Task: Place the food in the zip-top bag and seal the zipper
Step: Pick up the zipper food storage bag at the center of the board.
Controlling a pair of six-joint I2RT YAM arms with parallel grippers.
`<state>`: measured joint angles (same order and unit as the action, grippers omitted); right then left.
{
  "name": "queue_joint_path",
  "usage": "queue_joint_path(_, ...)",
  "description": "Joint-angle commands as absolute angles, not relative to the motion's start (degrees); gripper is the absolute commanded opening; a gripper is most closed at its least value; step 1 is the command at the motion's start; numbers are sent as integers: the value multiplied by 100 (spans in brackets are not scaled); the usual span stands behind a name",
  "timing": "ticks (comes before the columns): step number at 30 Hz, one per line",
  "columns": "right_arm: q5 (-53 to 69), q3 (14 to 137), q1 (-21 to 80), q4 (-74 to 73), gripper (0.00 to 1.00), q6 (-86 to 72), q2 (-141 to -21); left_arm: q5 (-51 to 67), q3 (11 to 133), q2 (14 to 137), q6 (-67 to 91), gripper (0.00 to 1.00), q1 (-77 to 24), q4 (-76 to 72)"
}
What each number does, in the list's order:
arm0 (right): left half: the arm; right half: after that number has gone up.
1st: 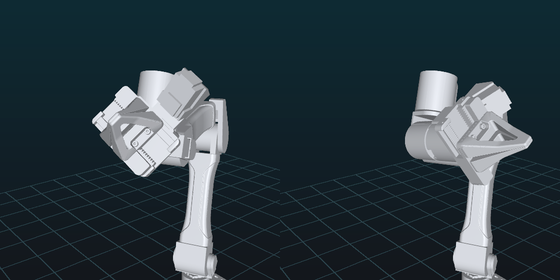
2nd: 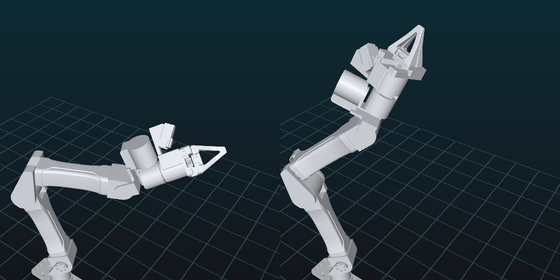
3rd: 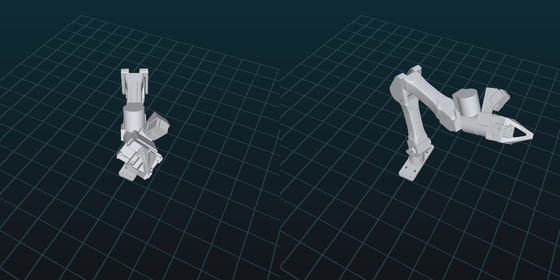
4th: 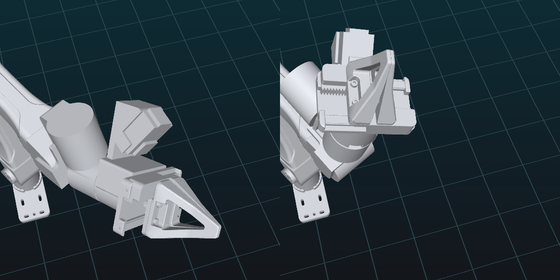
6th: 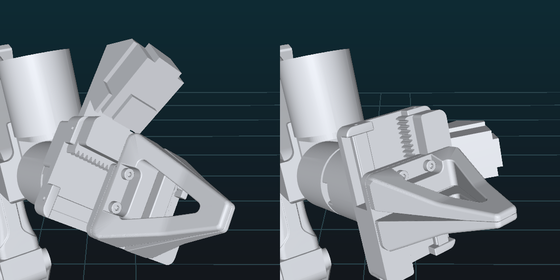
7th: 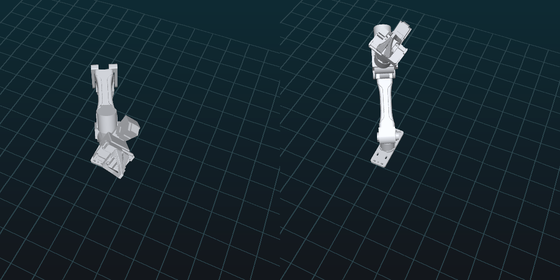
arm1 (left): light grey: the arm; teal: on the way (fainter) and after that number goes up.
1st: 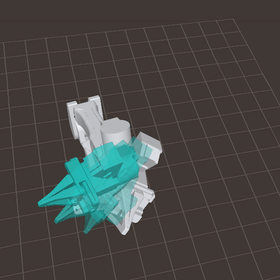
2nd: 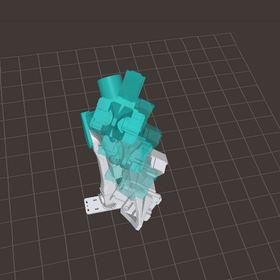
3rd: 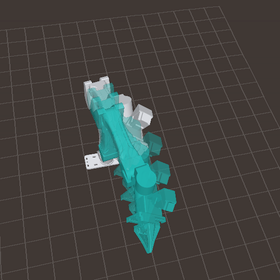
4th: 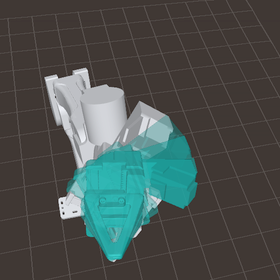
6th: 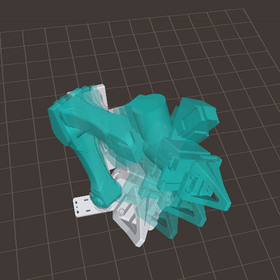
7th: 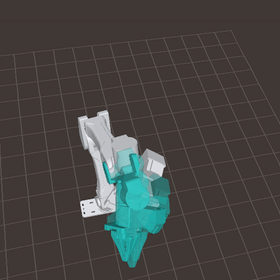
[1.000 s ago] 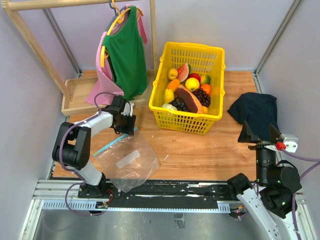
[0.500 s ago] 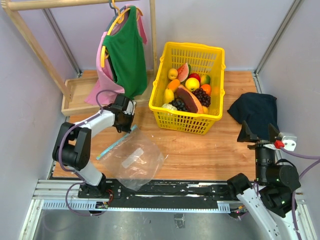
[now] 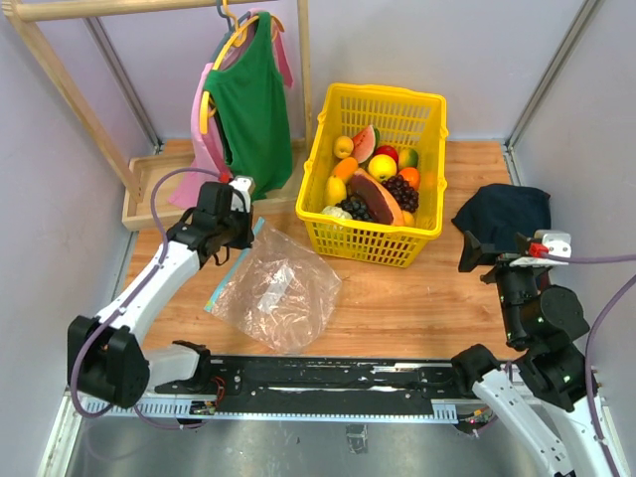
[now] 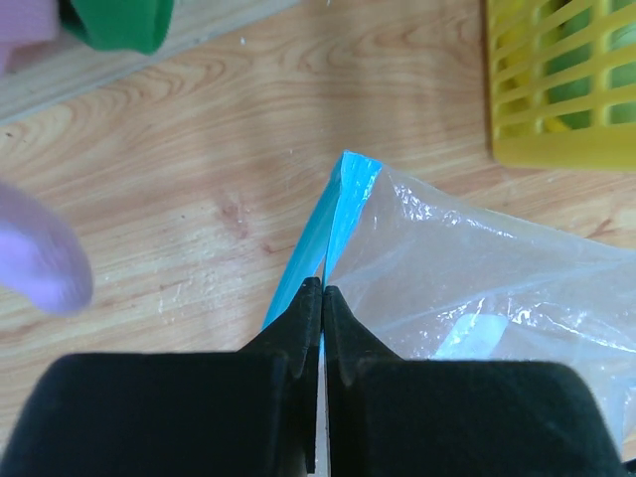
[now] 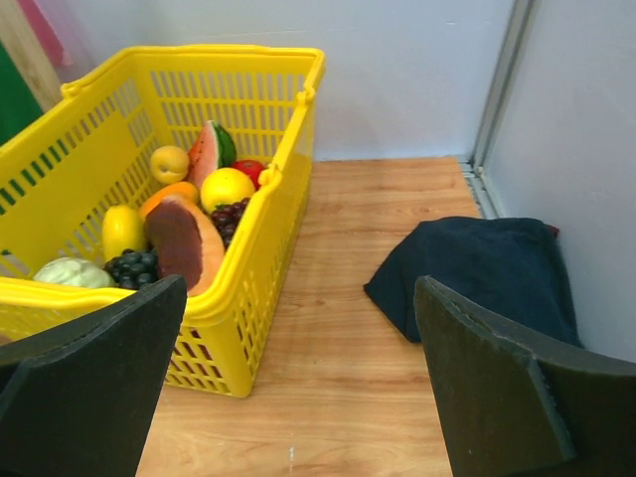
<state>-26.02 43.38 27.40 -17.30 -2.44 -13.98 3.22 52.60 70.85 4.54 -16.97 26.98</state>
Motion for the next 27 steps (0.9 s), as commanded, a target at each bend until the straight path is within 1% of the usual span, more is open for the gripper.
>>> queue_joint_path(1,-2004,4691,2843,-2249,98,-806,-1730,382,5194,6607,548,0,-1723,2480)
queue_joint_path(5,-1416,4792,2846,-2253,98,-931,-1969,690,5151,6151,364,0,-1715,2422)
queue_joint_path(13,-734,5091,2843,-2380,98,-958,-2484,1242,5313,5350,-199,1,-1840,2295)
queue_joint_path(21,318,5589,2843,-2502,98,-1035,-3374,1151,5492,4821,-1180,1,-2634,2316)
queue_joint_path(27,1081,5988,2847,-2705,98,-1033,-3989,734,5799,4894,-1924,0,-3336,2391)
